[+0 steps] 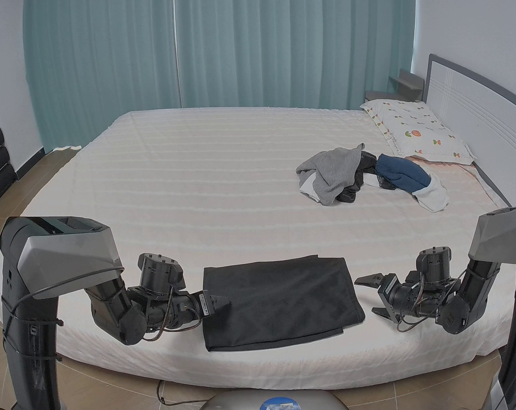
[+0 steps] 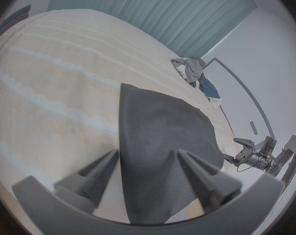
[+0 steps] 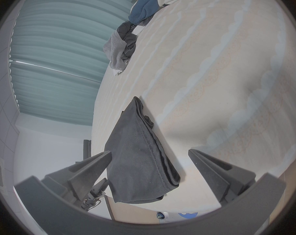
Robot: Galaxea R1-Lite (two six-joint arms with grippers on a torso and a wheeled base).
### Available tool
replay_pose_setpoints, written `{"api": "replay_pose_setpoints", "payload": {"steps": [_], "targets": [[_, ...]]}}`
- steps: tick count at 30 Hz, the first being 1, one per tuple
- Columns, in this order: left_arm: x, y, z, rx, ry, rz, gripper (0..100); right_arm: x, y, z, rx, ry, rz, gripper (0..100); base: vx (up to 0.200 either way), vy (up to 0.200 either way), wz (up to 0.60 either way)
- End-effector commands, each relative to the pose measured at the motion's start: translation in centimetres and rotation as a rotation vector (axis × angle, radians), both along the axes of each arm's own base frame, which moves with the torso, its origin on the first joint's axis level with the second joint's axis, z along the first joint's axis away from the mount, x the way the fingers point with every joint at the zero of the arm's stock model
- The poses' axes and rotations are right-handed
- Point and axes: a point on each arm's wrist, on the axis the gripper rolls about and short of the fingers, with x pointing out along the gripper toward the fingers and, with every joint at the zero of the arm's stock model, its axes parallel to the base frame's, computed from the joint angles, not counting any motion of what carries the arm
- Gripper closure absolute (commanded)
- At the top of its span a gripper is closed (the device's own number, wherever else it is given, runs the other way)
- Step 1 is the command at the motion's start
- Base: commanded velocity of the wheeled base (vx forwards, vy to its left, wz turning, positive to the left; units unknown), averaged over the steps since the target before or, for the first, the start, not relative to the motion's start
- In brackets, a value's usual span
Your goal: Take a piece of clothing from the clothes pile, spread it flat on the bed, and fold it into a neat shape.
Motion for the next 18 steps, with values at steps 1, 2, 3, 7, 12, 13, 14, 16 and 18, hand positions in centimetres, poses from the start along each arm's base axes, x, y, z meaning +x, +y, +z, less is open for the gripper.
{"api": "replay_pose_setpoints", "payload": {"steps": [1,2,3,7,12,13,14,16,18], "targets": [[0.0,-0.1,-0.3,0.0,0.011,0.004,100,-0.1,0.0,-0.1,0.001,-0.005,0.001,0,0.0,0.0,0.0],[-0.1,-0.2,-0.3,-0.005,0.015,0.007,100,-0.1,0.0,-0.2,0.001,-0.007,0.0,0,0.0,0.0,0.0],[0.0,-0.2,-0.3,-0.011,0.016,0.012,100,-0.2,0.0,-0.3,0.002,-0.013,0.001,0,0.0,0.0,0.0],[0.0,-0.1,0.0,-0.03,0.021,0.03,100,-0.4,0.0,-0.6,0.007,-0.042,0.002,0,0.0,0.0,0.0],[0.0,-0.1,0.0,-0.034,0.024,0.034,100,-0.4,0.0,-0.6,0.011,-0.055,0.001,0,0.0,0.0,0.0],[0.0,0.0,0.1,-0.035,0.021,0.037,100,-0.4,0.0,-0.6,0.011,-0.055,0.001,0,0.0,0.0,0.0],[0.0,0.0,0.1,-0.035,0.02,0.037,100,-0.4,0.0,-0.6,0.011,-0.055,0.001,0,0.0,0.0,0.0],[0.1,0.2,0.5,-0.044,0.002,0.043,100,-0.4,0.0,-0.6,0.011,-0.055,0.001,0,0.0,0.0,0.0],[0.2,0.5,0.9,-0.05,-0.007,0.052,100,-0.4,0.0,-0.6,0.011,-0.055,0.001,0,0.0,0.0,0.0]]}}
